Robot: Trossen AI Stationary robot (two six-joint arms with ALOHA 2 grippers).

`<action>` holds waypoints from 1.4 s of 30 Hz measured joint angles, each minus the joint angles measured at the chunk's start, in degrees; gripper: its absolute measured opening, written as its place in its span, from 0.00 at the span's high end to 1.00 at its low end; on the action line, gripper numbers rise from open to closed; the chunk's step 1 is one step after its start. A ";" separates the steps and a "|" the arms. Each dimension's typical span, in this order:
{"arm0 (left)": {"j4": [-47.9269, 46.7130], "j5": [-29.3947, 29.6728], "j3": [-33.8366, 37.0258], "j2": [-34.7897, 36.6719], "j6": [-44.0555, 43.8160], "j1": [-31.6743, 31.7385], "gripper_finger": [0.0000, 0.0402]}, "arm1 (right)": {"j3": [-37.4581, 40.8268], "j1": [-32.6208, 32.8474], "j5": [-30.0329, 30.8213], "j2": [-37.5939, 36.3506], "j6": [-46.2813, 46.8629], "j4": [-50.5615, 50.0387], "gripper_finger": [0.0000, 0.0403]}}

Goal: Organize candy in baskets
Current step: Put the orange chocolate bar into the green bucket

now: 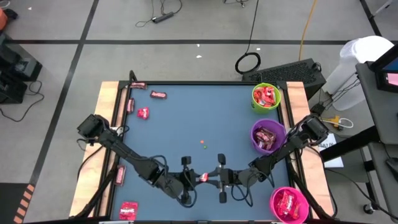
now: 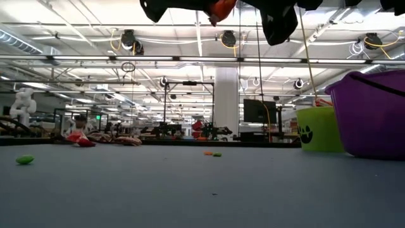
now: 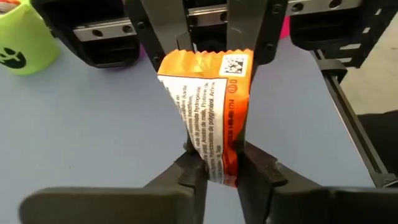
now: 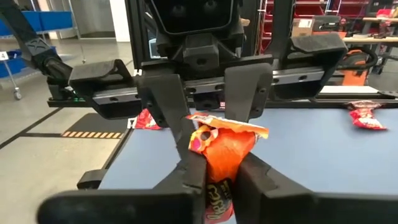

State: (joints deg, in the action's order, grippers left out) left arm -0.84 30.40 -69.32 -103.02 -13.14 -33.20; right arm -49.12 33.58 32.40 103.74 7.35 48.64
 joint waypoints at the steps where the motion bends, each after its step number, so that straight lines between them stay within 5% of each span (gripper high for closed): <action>1: -0.03 -0.21 0.00 0.00 0.02 0.08 0.80 | 0.00 0.00 0.01 0.00 -0.34 -0.01 0.92; 10: -5.73 -1.69 0.00 0.00 0.43 0.27 0.55 | 0.00 0.28 0.48 -0.92 -2.28 -2.42 0.89; 17: -5.25 -0.14 3.49 0.00 0.55 -0.66 0.50 | -0.02 0.24 1.32 -7.66 -2.20 -14.27 0.90; 28: 20.24 0.19 17.29 -0.04 3.02 -0.35 0.50 | -0.02 -3.19 18.10 -29.70 -1.15 -47.17 0.90; 34: 27.17 1.87 20.79 -0.04 3.10 0.49 0.50 | -0.02 -12.93 22.02 -41.04 5.50 -65.75 0.90; 42: 27.45 2.00 20.90 -0.04 4.56 0.61 0.50 | -0.02 -33.59 21.31 -48.51 15.44 -88.86 0.90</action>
State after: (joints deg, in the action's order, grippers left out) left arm 26.61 32.40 -48.42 -103.07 -8.59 -32.59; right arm -49.15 -0.01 53.71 55.23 22.79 -40.21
